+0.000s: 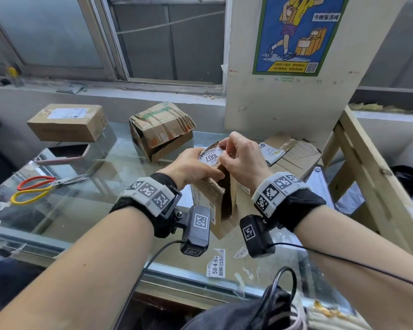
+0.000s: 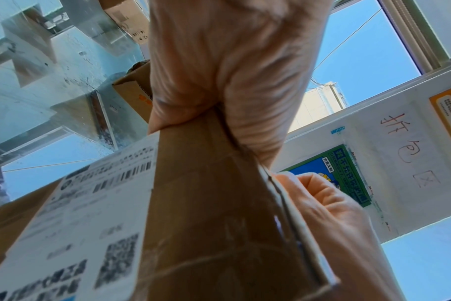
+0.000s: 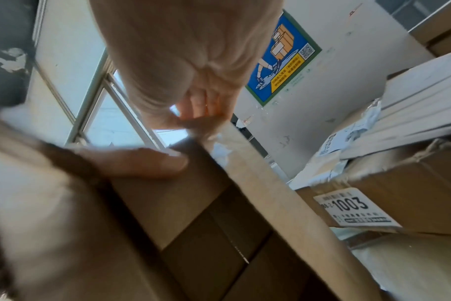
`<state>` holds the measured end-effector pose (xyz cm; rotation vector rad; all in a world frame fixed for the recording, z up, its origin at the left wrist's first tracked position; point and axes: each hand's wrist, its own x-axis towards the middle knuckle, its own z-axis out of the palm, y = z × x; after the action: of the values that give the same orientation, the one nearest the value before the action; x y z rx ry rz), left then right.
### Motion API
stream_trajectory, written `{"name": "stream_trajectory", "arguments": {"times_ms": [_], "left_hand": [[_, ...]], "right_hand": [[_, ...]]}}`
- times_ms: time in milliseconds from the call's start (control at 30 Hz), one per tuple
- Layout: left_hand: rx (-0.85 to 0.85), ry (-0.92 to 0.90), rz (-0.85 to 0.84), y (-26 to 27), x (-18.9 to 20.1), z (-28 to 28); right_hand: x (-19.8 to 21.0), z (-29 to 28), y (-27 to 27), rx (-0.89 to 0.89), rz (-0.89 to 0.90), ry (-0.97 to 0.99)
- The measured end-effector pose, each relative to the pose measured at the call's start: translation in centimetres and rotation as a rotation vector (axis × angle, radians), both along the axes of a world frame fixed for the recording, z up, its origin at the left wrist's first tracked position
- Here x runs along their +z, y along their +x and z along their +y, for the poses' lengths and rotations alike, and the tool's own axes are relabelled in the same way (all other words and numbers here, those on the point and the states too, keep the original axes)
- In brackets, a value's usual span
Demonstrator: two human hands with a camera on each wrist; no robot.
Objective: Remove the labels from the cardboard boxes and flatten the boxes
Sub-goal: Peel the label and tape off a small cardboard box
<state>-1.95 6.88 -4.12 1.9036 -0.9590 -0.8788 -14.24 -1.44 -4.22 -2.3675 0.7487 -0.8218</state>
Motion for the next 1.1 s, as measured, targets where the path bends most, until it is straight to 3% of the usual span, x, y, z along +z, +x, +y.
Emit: {"name": "stream_trajectory", "arguments": {"times_ms": [100, 267, 567, 733, 933, 1100], "left_hand": [[-0.008, 0.01, 0.008, 0.4, 0.0, 0.5], [0.006, 0.004, 0.021, 0.2, 0.1, 0.7], [0.006, 0.005, 0.042, 0.0, -0.1, 0.4], [0.017, -0.011, 0.043, -0.2, 0.1, 0.4], [0.034, 0.01, 0.027, 0.4, 0.2, 0.6], [0.029, 0.038, 0.014, 0.5, 0.3, 0.3]], "right_hand": [[-0.2, -0.2, -0.2, 0.073, 0.071, 0.038], [0.4, -0.1, -0.2, 0.039, 0.224, 0.067], [2.5, 0.7, 0.5, 0.069, 0.516, -0.263], [1.7, 0.5, 0.4, 0.038, 0.385, -0.343], [0.6, -0.8, -1.3, -0.006, 0.113, 0.073], [-0.5, -2.3, -2.1, -0.003, -0.071, 0.239]]}}
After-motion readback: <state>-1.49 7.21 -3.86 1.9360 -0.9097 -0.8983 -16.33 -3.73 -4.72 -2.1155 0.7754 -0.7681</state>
